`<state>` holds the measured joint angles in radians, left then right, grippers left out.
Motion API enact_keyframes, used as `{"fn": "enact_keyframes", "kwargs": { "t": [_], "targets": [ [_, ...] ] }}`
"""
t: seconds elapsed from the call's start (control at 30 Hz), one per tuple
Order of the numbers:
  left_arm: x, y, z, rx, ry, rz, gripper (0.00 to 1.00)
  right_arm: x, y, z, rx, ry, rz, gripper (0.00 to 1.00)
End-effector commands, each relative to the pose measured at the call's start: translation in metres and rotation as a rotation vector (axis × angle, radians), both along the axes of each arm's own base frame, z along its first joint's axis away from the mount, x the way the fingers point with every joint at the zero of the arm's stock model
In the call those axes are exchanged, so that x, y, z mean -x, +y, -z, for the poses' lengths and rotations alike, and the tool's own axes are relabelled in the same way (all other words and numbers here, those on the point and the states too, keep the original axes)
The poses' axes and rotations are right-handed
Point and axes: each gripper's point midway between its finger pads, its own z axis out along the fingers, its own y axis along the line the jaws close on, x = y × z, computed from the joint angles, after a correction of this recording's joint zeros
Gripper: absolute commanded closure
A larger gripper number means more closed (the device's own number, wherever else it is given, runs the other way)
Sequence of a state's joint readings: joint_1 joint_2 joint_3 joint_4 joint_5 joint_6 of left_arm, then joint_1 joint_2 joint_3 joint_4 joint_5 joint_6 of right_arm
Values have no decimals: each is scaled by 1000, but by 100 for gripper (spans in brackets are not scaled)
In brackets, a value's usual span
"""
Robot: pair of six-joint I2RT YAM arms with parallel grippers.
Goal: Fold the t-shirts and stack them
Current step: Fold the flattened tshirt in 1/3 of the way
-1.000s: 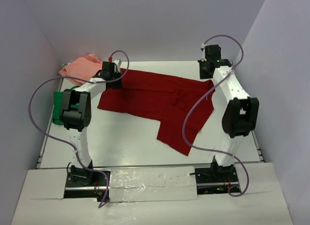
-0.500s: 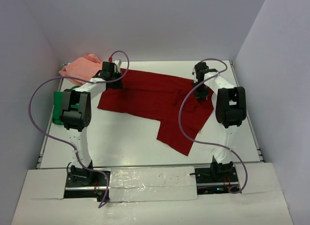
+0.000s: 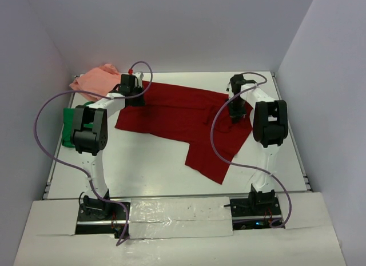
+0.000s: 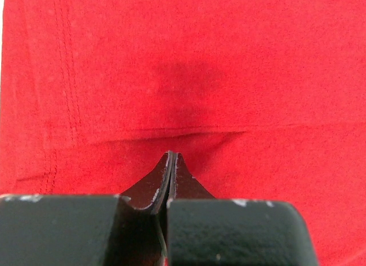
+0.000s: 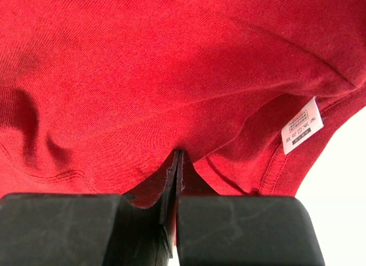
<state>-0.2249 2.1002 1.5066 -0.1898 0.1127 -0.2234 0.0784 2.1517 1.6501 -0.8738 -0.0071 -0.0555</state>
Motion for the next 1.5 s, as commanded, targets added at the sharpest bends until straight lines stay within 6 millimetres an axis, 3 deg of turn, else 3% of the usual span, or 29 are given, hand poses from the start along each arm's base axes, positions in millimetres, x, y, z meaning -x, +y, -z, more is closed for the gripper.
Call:
{"fn": "enact_keyframes", "kwargs": {
  "t": [0.0, 0.2, 0.33, 0.4, 0.43, 0.47, 0.53, 0.57, 0.63, 0.83, 0.97, 1.07, 1.1, 1.13, 1.23, 1.27, 1.3, 1.33, 1.37, 1.4, 1.47],
  "targets": [
    [-8, 0, -40, 26, -97, 13, 100, 2, -4, 19, -26, 74, 27, 100],
    [-7, 1, -50, 46, -113, 20, 100, -30, -25, 8, 44, 12, 60, 100],
    [-9, 3, -53, 45, -114, 18, 100, -66, -47, -4, 113, -50, 105, 100],
    [-9, 4, -56, 46, -120, 15, 100, -76, -48, -6, 106, -64, 110, 100],
    [-9, 5, -56, 46, -118, 15, 100, -89, -50, -18, 120, -100, 111, 100],
    [-8, 6, -57, 45, -119, 15, 100, -91, -62, -9, 149, -87, 125, 100],
    [-7, 9, -57, 42, -120, 10, 100, -108, -80, -22, 173, -138, 154, 100],
    [-7, 9, -58, 41, -123, 9, 100, -112, -86, -16, 197, -138, 159, 100],
    [-6, 11, -58, 41, -123, 7, 100, -124, -94, -22, 224, -177, 163, 100],
    [-7, 12, -55, 41, -114, 4, 100, -139, -112, -14, 284, -224, 182, 100],
    [-4, 14, -56, 37, -118, 0, 100, -138, -103, -27, 224, -262, 191, 100],
    [-2, 16, -64, 39, -131, -4, 100, -137, -96, -58, 204, -350, 191, 100],
    [-3, 16, -67, 40, -139, -5, 100, -130, -94, -57, 200, -346, 184, 100],
    [-2, 16, -68, 42, -144, -10, 100, -136, -95, -85, 207, -425, 194, 100],
    [0, 17, -76, 42, -157, -13, 100, -131, -91, -106, 190, -474, 192, 100],
    [1, 18, -78, 38, -159, -14, 100, -128, -88, -126, 176, -511, 189, 100],
    [2, 19, -79, 37, -161, -14, 100, -121, -84, -128, 155, -499, 169, 99],
    [4, 19, -81, 41, -162, -10, 100, -116, -79, -134, 132, -499, 163, 94],
    [8, 19, -85, 44, -162, -2, 100, -110, -71, -152, 89, -526, 148, 86],
    [12, 18, -86, 44, -155, 8, 100, -100, -65, -150, 57, -502, 132, 81],
    [24, 20, -88, 34, -128, 20, 100, -77, -51, -149, -1, -443, 97, 63]
  ]
}}
